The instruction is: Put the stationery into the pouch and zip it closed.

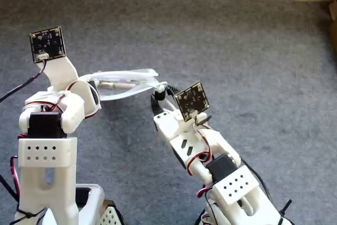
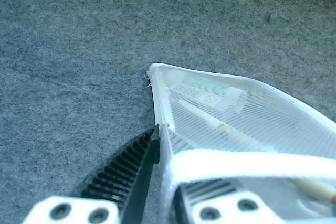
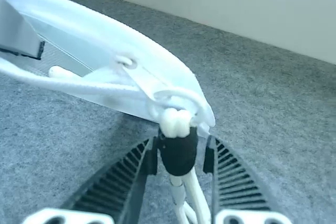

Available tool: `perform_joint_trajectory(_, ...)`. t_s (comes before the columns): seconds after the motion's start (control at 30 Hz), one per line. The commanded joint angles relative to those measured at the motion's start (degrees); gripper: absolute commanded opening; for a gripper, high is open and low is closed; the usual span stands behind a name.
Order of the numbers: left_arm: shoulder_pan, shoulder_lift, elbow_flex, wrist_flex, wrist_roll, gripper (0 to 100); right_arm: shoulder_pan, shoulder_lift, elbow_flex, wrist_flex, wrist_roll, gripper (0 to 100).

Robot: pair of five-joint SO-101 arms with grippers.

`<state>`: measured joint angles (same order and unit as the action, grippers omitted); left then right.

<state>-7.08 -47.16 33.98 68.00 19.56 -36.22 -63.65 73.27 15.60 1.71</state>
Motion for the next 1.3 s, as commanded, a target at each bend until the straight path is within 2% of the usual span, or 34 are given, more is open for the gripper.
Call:
perform_joint_trajectory(0.0,-1.1,-1.19,-0.4,-1.49,-0.09,1,0.66,-1.63,-3.74,-1.45,0.53,14.9)
perform_joint_trajectory(0.37,-1.1,-1.19,-0.4,-1.76,-1.14,1,-0.48,-7.34,-3.21,-1.45,0.7,14.9)
perform_joint_trajectory(0.83,-1.1,-1.19,-0.31,-1.41,-1.14,1,-0.31,-0.57,-3.47,-1.54,0.79,14.6)
perform_joint_trajectory(1.0,-1.1,-1.54,0.84,-1.76,-1.14,1,-0.22,-2.77,-3.3,-1.54,0.97,8.0)
perform_joint_trajectory(1.27,-1.1,-1.54,1.01,-1.76,-1.14,1,-0.48,-7.16,-3.21,-1.19,9.49,0.7)
